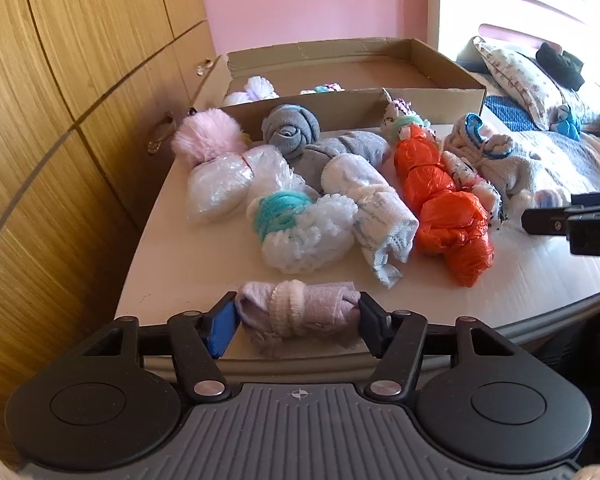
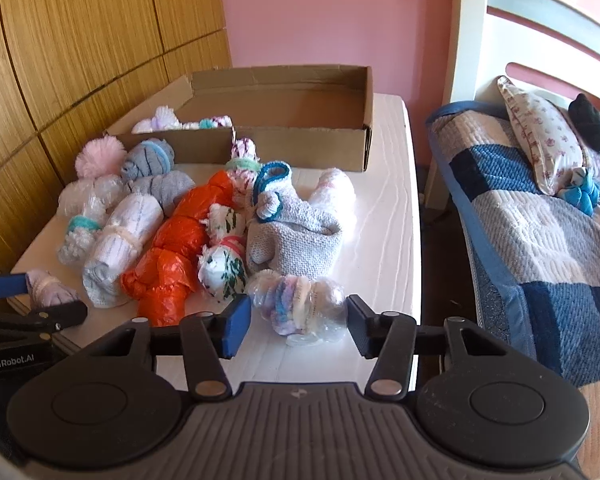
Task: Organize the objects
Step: 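Grasp the pink sock roll with the left gripper while the right grasps the plastic-wrapped bundle, then lower both held bundles into the box and open both grippers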
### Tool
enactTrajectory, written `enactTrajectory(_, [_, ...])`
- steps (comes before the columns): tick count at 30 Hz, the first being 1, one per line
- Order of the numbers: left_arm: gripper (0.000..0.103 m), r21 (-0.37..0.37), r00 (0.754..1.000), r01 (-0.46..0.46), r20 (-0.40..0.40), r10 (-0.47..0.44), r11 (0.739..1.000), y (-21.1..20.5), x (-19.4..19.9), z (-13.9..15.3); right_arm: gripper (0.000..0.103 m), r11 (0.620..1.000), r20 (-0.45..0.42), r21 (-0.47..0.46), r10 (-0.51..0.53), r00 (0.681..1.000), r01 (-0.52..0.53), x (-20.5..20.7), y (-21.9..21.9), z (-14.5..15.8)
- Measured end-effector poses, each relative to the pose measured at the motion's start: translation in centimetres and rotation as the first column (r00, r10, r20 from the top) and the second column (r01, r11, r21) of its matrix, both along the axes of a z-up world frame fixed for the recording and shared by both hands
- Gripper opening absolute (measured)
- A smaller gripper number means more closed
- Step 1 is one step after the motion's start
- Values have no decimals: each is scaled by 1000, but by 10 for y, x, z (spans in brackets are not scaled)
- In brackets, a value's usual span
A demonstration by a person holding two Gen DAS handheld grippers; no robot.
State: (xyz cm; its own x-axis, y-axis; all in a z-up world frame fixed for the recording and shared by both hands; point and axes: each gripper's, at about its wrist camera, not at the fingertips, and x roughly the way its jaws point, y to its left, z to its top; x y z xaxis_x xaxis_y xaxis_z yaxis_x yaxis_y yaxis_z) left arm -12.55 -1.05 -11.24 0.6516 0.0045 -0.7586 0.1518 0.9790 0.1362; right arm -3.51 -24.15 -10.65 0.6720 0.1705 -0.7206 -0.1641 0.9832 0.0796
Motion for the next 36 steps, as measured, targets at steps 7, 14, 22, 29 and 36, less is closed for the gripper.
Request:
enactTrajectory(7, [67, 1, 1000, -6, 4, 6, 1000, 5, -5, 23, 47, 999, 57, 38, 13, 998, -15, -11, -4, 17])
enactTrajectory(14, [67, -21, 999, -26, 44, 27, 999, 15, 23, 75, 47, 998, 124, 67, 7, 992, -16, -6, -15, 64])
enactTrajectory(22, [67, -8, 992, 10, 129, -9, 1000, -13, 144, 129, 47, 996, 226, 27, 76, 971, -84, 99, 0, 123])
enactTrajectory(29, [68, 58, 998, 46, 50, -49, 997, -51, 236, 95, 47, 993, 107, -21, 116, 987, -115, 182, 14, 94])
enactTrajectory(36, [68, 109, 995, 81, -60, -74, 991, -69, 270, 46, 47, 988, -51, -57, 139, 989, -141, 208, 20, 36])
